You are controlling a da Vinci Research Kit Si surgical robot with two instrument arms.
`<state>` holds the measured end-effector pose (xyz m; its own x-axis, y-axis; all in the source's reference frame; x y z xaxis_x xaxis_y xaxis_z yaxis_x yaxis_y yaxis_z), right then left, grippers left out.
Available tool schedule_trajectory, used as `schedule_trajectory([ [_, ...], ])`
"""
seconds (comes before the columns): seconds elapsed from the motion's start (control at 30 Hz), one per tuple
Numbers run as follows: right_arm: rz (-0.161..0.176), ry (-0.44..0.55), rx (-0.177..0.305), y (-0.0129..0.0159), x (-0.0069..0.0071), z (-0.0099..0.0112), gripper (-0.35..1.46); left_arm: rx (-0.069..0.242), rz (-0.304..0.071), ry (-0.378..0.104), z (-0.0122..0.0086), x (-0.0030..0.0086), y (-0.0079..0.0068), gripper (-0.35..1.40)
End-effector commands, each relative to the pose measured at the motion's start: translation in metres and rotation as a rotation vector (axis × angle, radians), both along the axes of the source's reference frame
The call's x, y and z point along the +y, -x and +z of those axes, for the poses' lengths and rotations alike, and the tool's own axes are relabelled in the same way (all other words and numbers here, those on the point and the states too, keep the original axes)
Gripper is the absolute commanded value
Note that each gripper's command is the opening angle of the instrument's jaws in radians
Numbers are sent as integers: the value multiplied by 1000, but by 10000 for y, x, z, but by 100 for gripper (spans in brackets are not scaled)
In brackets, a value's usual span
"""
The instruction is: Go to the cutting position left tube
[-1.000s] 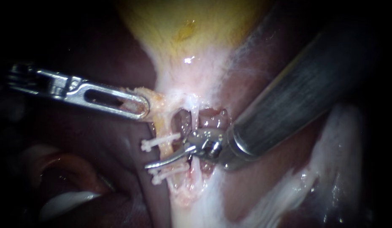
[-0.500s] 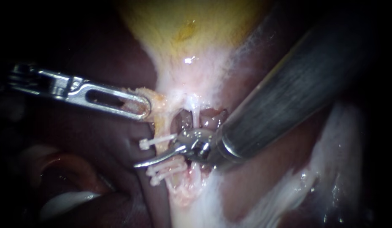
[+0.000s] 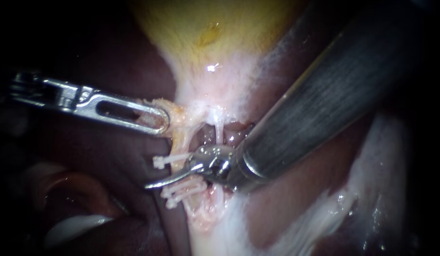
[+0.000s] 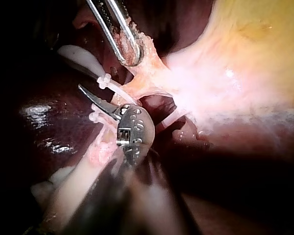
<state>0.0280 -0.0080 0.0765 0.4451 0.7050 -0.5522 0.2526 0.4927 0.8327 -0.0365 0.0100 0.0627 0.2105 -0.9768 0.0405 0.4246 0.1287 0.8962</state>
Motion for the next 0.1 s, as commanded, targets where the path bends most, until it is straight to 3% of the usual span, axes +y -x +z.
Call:
schedule_trajectory([
  [0.03,0,1,0,1,0,0,140,0,0,0,0,0,0,-35],
  [0.1,-1,1,0,2,0,0,140,0,0,0,0,0,0,-35],
])
